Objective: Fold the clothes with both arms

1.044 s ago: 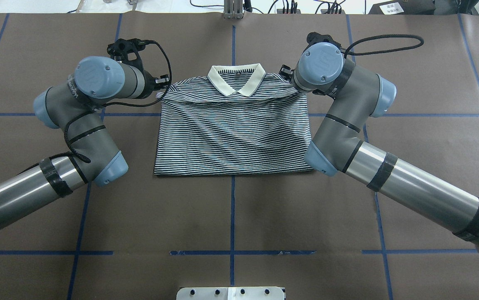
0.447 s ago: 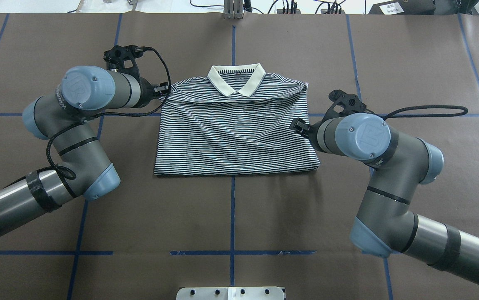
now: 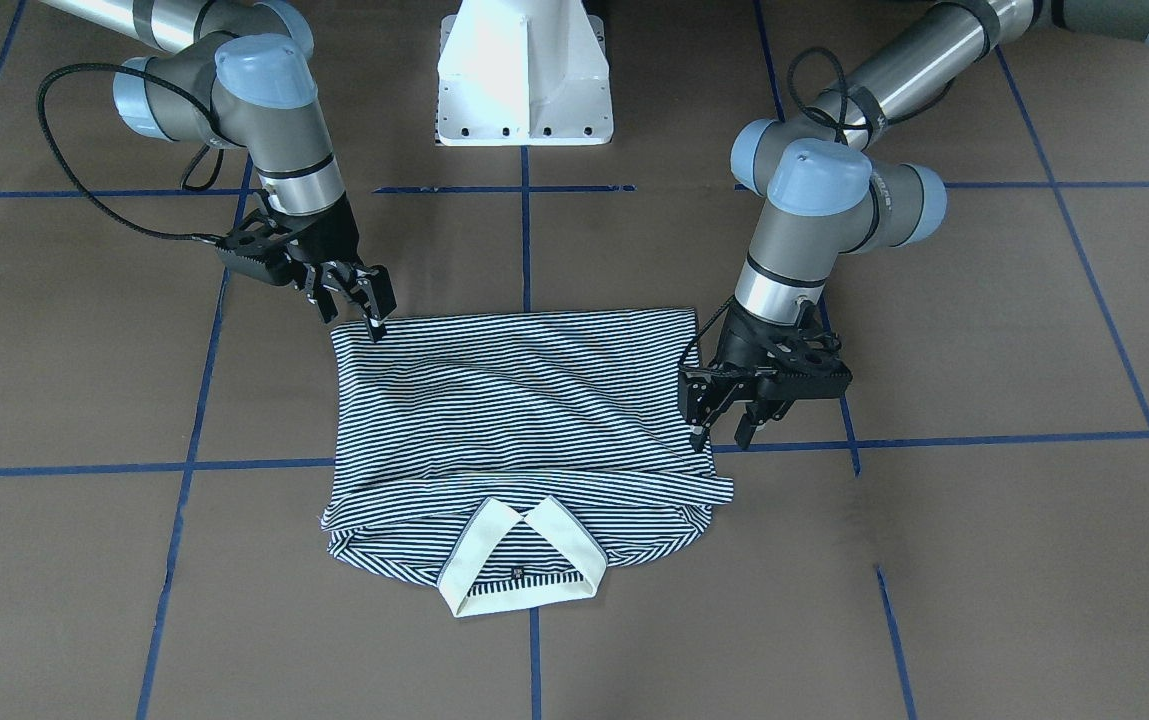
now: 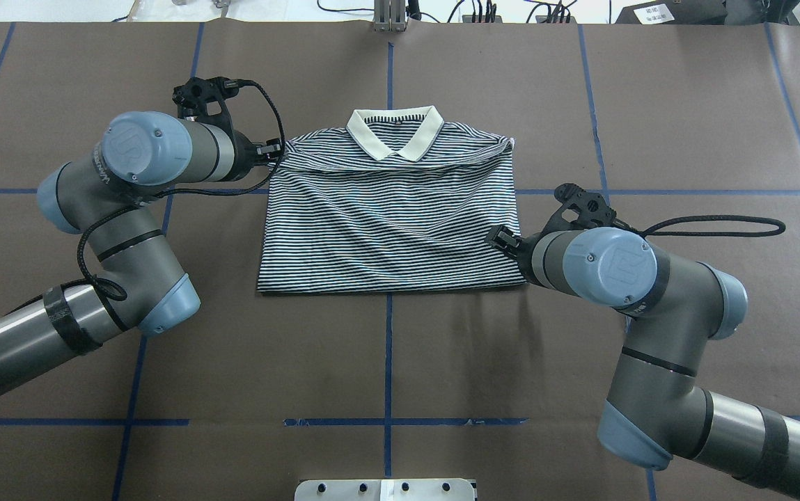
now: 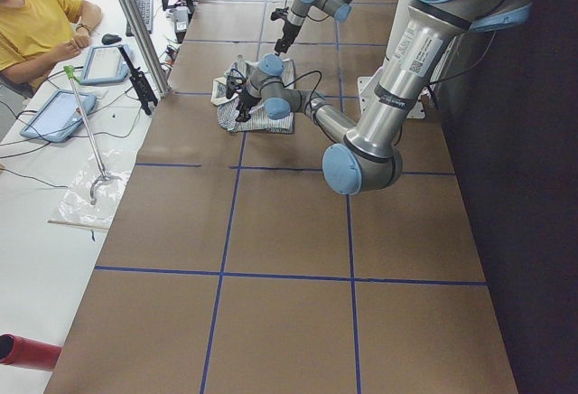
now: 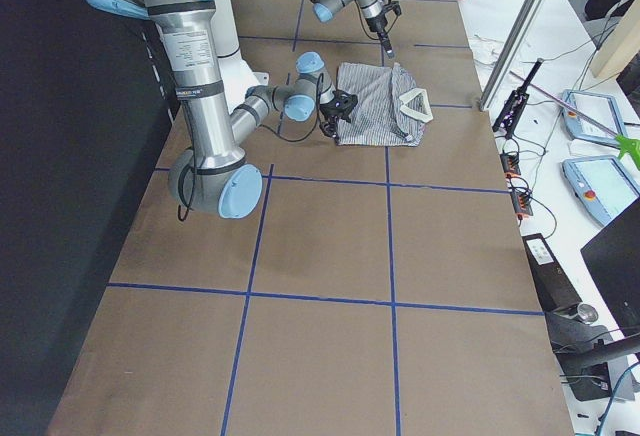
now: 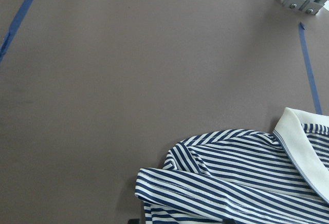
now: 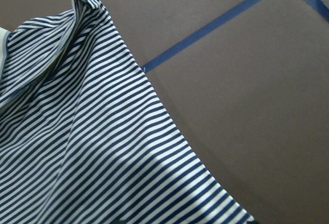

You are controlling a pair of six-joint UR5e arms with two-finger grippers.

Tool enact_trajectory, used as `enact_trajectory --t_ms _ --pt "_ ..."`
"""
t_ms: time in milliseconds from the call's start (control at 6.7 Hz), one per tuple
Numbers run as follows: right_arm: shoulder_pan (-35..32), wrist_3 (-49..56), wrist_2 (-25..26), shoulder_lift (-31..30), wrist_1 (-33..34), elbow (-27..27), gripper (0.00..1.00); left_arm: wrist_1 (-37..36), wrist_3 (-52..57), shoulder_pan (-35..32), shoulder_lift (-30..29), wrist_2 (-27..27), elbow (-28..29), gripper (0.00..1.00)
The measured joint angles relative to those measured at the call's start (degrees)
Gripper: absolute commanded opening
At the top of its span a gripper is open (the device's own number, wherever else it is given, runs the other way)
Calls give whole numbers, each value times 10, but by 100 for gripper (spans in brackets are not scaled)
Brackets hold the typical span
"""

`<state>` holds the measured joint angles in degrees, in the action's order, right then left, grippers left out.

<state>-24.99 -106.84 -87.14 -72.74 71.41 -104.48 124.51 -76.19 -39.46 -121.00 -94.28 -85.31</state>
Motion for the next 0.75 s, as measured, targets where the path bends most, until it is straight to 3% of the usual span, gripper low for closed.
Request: enact_trajectory --t_ms 149,298,746 --pt "4 -4 8 -1 0 12 67 0 -6 4 0 0 0 62" --pt "5 -5 11 -1 0 21 1 0 -8 5 0 1 -1 62" --pt "3 -4 12 -1 0 22 0 -1 -9 7 0 2 3 62"
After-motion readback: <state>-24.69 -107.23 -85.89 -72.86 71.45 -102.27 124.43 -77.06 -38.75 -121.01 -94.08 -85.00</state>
